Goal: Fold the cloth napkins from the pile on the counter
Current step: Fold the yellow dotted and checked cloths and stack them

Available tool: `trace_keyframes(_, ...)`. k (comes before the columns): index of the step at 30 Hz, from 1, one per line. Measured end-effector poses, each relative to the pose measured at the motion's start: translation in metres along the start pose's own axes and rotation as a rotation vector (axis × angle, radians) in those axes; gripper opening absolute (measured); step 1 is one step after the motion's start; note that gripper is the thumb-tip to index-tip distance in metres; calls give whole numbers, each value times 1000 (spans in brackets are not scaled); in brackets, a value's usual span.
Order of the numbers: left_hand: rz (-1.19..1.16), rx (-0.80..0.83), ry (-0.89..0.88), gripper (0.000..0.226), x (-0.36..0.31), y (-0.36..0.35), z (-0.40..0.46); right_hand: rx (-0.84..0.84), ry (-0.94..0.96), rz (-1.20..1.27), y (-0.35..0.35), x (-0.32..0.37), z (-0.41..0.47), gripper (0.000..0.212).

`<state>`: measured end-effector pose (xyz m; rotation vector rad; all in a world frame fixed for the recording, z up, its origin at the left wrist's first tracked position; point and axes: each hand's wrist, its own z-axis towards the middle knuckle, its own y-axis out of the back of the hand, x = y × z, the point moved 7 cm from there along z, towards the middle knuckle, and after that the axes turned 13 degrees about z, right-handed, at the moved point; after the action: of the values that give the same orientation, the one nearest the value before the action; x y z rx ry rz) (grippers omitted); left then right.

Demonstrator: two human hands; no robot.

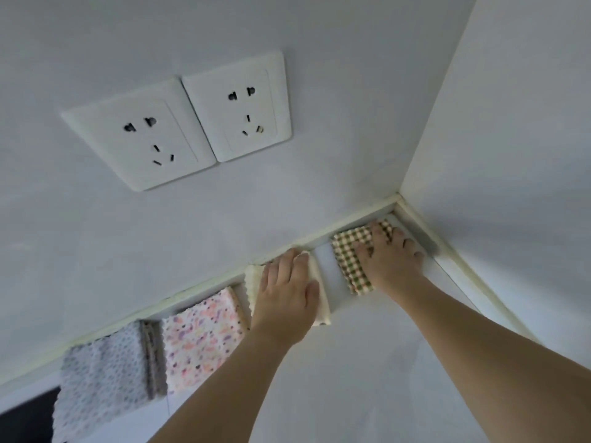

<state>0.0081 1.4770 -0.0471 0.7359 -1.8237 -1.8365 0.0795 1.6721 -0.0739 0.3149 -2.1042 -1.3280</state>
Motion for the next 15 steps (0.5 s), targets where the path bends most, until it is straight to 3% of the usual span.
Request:
trace_keyframes(3, 95, 167, -13, 78, 0, -23, -4, -31, 23, -34, -3, 2, -3, 64)
trace_keyframes(15, 127, 142, 157, 81, 21, -26, -12, 6, 122, -60, -30, 44, -26, 65)
